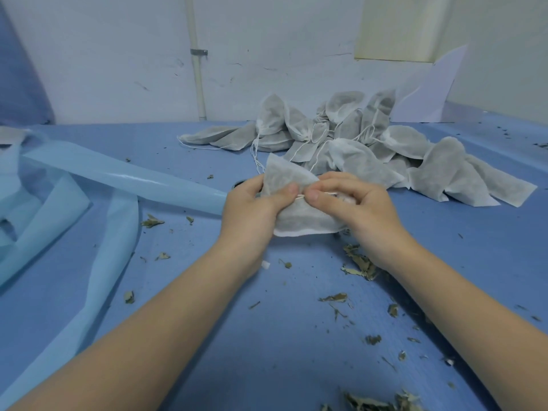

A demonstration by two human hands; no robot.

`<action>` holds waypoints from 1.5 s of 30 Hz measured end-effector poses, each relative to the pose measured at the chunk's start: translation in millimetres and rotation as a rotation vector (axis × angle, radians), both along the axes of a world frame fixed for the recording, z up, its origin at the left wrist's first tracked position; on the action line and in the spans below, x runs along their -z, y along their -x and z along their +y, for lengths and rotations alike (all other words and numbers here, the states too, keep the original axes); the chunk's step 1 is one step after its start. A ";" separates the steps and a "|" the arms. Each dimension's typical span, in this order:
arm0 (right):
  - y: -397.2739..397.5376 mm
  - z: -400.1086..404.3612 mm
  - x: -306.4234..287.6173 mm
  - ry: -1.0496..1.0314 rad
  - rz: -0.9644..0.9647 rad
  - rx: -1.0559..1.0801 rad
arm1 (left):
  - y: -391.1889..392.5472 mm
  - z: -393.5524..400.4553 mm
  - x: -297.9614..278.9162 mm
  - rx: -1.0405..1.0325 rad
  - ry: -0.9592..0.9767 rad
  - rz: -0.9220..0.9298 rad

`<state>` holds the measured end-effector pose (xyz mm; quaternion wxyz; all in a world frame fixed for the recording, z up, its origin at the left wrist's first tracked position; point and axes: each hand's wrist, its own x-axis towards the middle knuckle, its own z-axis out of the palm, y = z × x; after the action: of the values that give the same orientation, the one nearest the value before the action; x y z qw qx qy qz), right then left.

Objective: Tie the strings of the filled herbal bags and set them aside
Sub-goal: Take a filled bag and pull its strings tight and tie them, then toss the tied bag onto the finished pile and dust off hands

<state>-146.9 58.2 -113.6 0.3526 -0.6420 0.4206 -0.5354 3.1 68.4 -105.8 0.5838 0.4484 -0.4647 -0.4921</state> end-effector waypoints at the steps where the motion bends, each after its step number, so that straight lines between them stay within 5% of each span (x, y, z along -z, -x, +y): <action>1: 0.1 0.4 -1.2 -0.026 -0.019 -0.029 | -0.5 -1.1 0.2 -0.018 0.000 -0.001; 6: 1.4 -8.8 -7.4 -0.222 -0.392 -0.071 | -9.0 -8.0 -4.2 -0.207 -0.005 0.119; 12: -12.9 -29.3 -3.2 -0.197 0.463 0.027 | -32.7 -17.9 -16.7 -0.387 0.038 0.247; 16: -34.4 -42.5 -5.2 -0.118 0.710 0.026 | -46.6 -22.4 -22.3 -0.443 0.043 0.291; 25: -62.2 -58.6 -7.1 -0.093 0.668 -0.180 | -53.7 -31.0 -14.5 -0.514 -0.001 0.248; 33: -65.6 -53.7 0.7 -0.046 0.728 -0.029 | -49.1 -31.0 -11.0 -0.573 0.077 -0.062; 38: -64.1 -39.8 5.7 -0.061 0.547 0.016 | -41.0 -31.2 -2.6 -0.554 0.065 -0.256; 45: -46.9 -24.9 8.7 -0.248 0.356 0.009 | -40.1 -29.6 -0.8 -0.540 0.077 -0.291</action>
<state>-99.9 33.3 -122.3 0.3466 -0.6761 0.5419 -0.3594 43.2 38.8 -105.0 0.6375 0.5990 -0.4256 -0.2318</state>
